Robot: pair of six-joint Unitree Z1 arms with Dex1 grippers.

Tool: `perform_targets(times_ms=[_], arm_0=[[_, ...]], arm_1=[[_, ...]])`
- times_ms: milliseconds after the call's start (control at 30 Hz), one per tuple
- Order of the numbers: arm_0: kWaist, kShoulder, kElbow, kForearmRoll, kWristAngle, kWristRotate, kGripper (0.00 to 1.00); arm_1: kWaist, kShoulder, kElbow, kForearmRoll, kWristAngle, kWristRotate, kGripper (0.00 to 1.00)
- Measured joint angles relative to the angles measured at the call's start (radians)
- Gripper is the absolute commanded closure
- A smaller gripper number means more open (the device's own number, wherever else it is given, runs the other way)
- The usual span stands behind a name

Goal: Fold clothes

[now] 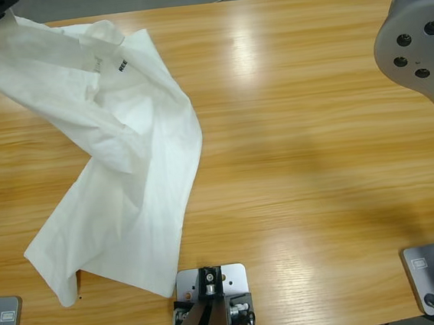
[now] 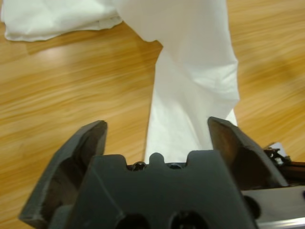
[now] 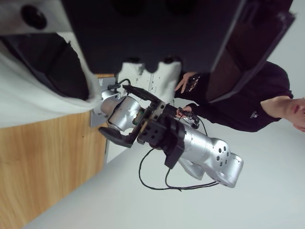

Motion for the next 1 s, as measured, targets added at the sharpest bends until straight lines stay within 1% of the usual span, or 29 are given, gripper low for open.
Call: perform_targets(times_ms=[67,133,233,333,433,500,600,867,900,933,967,1000], arm_0=[[0.001,0.001,0.003,-0.003,0.0,-0.017,0.211],[0.009,0.008,0.002,-0.022,0.0,-0.074,0.211],[0.07,0.041,0.002,-0.069,0.0,-0.196,0.207],[0.124,0.117,-0.016,-0.098,0.0,-0.345,0.207],[0.136,0.222,-0.07,-0.14,-0.002,-0.431,0.207],[0.136,0.284,-0.106,-0.178,-0.009,-0.448,0.207],[0.127,0.332,-0.115,-0.217,-0.018,-0.457,0.207],[0.082,0.346,-0.103,-0.265,-0.019,-0.458,0.215],[0.078,0.346,-0.102,-0.271,-0.019,-0.458,0.27],[0.075,0.346,-0.102,-0.276,-0.019,-0.458,0.357],[0.072,0.345,-0.102,-0.281,-0.019,-0.458,0.384],[0.07,0.345,-0.102,-0.285,-0.019,-0.458,0.386]], arm_1=[[0.0,0.0,0.0,0.002,0.0,0.0,0.0],[0.0,0.0,0.0,0.002,0.0,0.0,0.0],[0.0,0.0,0.0,0.002,0.0,0.0,0.0],[0.0,0.0,0.0,0.005,0.0,0.0,0.0],[0.0,0.0,0.0,0.007,0.0,0.0,0.0],[0.0,0.0,0.0,0.007,0.0,0.0,0.0],[-0.003,0.0,-0.001,0.007,0.0,0.0,0.0],[-0.003,0.013,-0.001,0.007,0.0,0.0,0.0],[-0.003,0.019,-0.001,0.007,0.0,0.0,0.0],[-0.003,0.023,-0.001,0.007,0.0,0.0,0.0],[-0.003,0.027,-0.001,0.007,0.0,0.0,0.0],[-0.003,0.031,-0.001,0.007,0.0,0.0,0.0]])
